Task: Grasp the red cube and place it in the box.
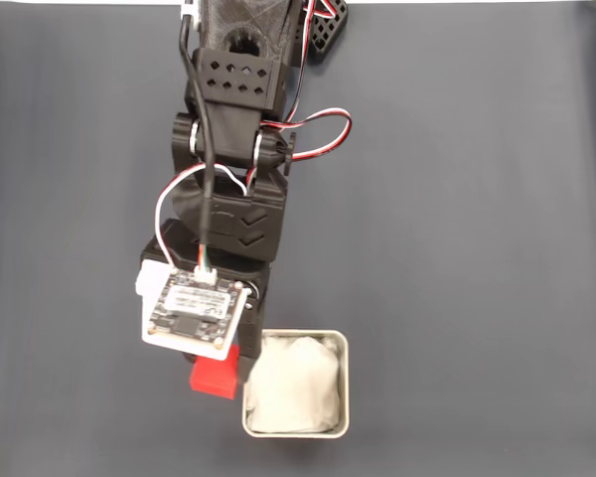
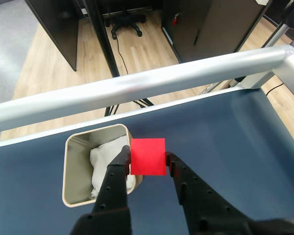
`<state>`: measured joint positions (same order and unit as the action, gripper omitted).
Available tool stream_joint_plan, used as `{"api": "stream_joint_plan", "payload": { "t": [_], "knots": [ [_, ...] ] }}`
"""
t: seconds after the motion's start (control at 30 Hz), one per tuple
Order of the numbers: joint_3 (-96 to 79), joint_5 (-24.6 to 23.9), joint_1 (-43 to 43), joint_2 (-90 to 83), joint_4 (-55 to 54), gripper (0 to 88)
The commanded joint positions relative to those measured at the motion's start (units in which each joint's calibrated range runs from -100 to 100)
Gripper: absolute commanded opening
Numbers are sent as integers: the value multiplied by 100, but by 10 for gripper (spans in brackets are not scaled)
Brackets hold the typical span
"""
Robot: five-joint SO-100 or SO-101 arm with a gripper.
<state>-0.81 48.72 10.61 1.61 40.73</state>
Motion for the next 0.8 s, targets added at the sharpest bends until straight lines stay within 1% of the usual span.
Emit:
{"api": "stream_joint_plan", "payload": {
  "t": [0.0, 0.33, 0.77],
  "knots": [
    [18, 63, -194, -412, -213, 34],
    [18, 127, -542, -360, -401, 34],
    [18, 259, -542, -1313, -278, 37]
  ]
}}
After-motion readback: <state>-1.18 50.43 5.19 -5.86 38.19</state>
